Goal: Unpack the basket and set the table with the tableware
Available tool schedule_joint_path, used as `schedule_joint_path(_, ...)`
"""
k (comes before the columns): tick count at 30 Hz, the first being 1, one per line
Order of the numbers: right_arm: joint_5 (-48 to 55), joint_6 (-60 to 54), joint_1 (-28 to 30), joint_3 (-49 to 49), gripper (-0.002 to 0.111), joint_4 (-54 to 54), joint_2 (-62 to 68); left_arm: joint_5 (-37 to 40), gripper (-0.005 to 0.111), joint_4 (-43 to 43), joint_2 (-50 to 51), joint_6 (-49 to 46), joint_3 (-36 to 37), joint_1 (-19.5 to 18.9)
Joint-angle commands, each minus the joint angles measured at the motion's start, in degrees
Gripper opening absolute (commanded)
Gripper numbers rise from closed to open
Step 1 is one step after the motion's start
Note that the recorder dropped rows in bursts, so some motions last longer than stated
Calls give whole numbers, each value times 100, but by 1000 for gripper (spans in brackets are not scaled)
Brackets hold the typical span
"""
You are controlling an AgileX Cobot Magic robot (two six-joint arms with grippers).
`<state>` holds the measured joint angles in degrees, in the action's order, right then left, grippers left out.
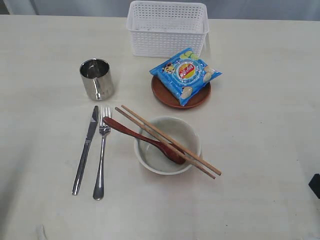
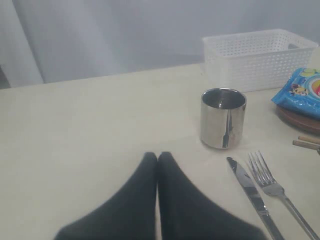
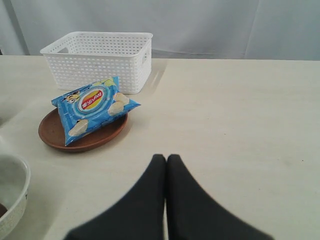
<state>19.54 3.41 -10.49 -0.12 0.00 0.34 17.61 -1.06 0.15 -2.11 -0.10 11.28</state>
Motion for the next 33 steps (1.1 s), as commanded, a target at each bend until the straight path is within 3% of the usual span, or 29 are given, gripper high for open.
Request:
schedule_joint_path(1,-3,-25,-22,12,-1,-50,-34,-45,0,22,-15,20,10,-1)
schedule_joint_path(25,-3,-25,-22,12,-1,-50,-34,-45,0,10,-15,20,10,-1)
schedule_joint_path(33,-3,-25,-369,12,-1,-50,-34,-45,0,-23,-15,20,10,-1)
